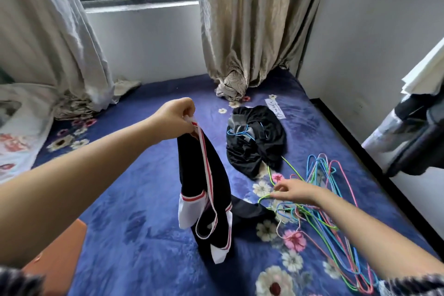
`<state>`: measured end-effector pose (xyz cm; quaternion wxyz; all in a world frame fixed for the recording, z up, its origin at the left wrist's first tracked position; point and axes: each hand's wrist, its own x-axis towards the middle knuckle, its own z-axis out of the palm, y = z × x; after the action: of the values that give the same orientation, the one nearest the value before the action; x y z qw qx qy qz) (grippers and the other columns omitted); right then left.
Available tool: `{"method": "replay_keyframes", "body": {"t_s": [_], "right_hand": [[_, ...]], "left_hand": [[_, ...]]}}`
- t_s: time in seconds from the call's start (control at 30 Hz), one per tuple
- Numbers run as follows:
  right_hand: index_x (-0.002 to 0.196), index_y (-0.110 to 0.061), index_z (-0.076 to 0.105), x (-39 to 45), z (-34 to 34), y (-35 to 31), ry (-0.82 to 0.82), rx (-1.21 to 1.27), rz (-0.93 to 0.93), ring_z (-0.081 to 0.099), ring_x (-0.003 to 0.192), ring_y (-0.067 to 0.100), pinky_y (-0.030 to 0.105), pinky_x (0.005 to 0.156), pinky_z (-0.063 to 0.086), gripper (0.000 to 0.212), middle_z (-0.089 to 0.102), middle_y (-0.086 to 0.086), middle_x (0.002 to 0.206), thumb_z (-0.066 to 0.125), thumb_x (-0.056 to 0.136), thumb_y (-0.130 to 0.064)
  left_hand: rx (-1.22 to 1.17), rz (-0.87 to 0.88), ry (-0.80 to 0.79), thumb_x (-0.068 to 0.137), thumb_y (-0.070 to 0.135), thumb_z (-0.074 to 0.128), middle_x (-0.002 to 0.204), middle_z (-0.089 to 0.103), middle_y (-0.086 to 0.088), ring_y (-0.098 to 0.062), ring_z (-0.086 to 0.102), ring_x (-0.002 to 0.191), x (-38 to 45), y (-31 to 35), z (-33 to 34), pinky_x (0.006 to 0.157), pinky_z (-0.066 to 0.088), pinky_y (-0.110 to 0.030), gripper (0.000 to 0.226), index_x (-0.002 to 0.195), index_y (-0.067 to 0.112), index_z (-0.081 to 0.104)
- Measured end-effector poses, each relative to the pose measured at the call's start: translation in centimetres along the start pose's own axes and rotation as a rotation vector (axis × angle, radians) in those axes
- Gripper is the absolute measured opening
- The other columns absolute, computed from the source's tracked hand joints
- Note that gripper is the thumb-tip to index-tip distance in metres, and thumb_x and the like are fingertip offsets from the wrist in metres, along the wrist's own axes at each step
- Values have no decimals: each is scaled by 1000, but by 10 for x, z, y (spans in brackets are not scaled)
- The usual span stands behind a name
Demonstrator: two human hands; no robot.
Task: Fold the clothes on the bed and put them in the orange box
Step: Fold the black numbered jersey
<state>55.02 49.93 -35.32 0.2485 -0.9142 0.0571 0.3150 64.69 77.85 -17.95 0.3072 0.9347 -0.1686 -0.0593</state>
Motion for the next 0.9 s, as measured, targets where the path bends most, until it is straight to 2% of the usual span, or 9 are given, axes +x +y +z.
{"method": "replay_keyframes", "body": {"t_s": [0.1, 0.17, 0.23, 0.3, 0.43, 0.63, 0.73, 0.83, 0.9], "right_hand": [[136, -12, 40, -13, 34, -82, -46, -28, -263, 47, 123, 18, 29, 103, 37, 90, 48, 1, 133, 68, 66, -61], [125, -18, 42, -20, 62, -123, 63, -7, -363, 49, 118, 21, 35, 97, 43, 99, 50, 1, 126, 63, 44, -71], [127, -19, 39, -20, 86, -148, 234, 13, -327, 48, 117, 23, 37, 94, 45, 99, 48, 3, 125, 70, 47, -67], [131, -12, 38, -16, 98, -163, 374, 33, -217, 45, 118, 27, 36, 91, 44, 88, 45, 8, 127, 72, 64, -57], [98, -3, 57, -6, 82, -173, 483, 277, -242, 56, 102, 34, 28, 68, 33, 17, 60, 19, 107, 51, 89, -16], [95, -1, 64, -19, 0, -168, 721, 1007, -126, 47, 88, 17, 23, 67, 34, 23, 56, 9, 91, 43, 96, -11], [100, 6, 64, -37, -41, -175, 888, 917, -231, 57, 95, 16, 26, 72, 40, 25, 62, 17, 97, 42, 92, 1], [67, -15, 56, -57, -67, -179, 891, 621, -494, 50, 58, -4, 22, 61, 37, 23, 56, 3, 64, 47, 83, -4], [78, -18, 58, -73, -81, -179, 846, 374, -587, 44, 57, 0, 15, 61, 35, 10, 51, -10, 66, 48, 76, -22]], "left_hand": [[-325, -108, 19, 76, -11, 55, 51, 43, 6, -6, 35, 45, -4, 3, -10, 42, 29, -17, 31, 68, 16, 43], [-451, -157, 93, 78, -11, 55, 40, 48, 12, -6, 41, 44, -6, 6, -21, 43, 33, -16, 29, 68, 15, 47], [-556, -190, 153, 78, -10, 55, 38, 51, 10, -7, 46, 42, -11, 7, -33, 43, 36, -16, 27, 63, 11, 52], [-679, -233, 173, 78, -11, 55, 42, 56, 4, -7, 52, 40, -16, 9, -44, 42, 41, -14, 25, 60, 7, 57], [-803, -252, 200, 81, -12, 54, 41, 57, 4, -5, 57, 40, -26, 3, -63, 42, 44, -14, 29, 60, 7, 61], [-683, -206, 196, 81, -5, 61, 50, 63, 5, -6, 60, 47, -47, -52, -98, 49, 48, -13, 18, 72, 10, 65], [-380, -239, 228, 69, 16, 72, 57, 52, -3, -16, 41, 47, -56, -79, -101, 42, 32, -13, 12, 58, 21, 70], [-657, -144, 206, 92, 8, 54, 51, 50, 12, -4, 43, 51, -59, -93, -96, 40, 39, -10, 25, 72, 22, 60], [-846, -86, 223, 96, 9, 46, 53, 52, 14, -3, 46, 53, -63, -95, -95, 44, 43, -13, 28, 76, 23, 58]]}}
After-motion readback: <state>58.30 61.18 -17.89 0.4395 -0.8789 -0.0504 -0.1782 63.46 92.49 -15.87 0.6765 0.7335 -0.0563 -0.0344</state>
